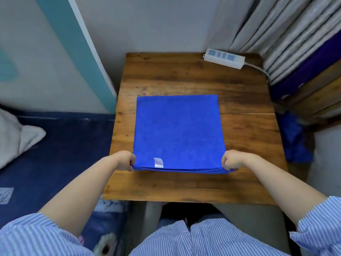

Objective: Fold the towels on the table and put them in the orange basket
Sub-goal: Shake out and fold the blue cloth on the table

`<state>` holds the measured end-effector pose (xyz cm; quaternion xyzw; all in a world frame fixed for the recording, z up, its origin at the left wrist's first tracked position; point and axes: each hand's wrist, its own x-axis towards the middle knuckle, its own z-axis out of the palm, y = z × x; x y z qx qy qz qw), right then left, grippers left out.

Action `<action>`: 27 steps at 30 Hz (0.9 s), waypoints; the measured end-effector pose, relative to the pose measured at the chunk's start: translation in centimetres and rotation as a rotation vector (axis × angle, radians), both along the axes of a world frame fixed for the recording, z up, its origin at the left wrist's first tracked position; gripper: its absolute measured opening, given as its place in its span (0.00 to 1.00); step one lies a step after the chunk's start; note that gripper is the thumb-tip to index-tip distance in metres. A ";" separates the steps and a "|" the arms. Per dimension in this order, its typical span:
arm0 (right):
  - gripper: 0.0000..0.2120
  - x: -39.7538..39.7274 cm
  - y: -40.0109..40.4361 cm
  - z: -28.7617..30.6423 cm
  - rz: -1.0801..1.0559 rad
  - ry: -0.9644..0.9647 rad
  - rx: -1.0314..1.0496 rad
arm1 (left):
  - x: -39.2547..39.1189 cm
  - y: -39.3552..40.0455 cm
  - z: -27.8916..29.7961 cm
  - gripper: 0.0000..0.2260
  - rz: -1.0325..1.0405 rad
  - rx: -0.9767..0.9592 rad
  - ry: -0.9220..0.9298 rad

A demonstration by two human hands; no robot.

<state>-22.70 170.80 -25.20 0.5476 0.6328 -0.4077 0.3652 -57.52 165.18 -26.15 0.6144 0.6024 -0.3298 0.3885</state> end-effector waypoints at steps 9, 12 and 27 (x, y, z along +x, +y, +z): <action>0.18 -1.1 3.7 -0.2 -0.173 0.002 0.032 | -0.8 2.3 -1.3 0.03 0.424 -0.166 -0.165; 0.18 -1.4 5.9 -0.8 -0.310 0.040 0.110 | -1.1 4.3 -1.6 0.05 0.624 -0.116 -0.219; 0.19 -1.8 18.6 -4.6 -0.711 0.417 0.510 | -2.3 17.7 -4.2 0.14 1.093 0.353 -0.431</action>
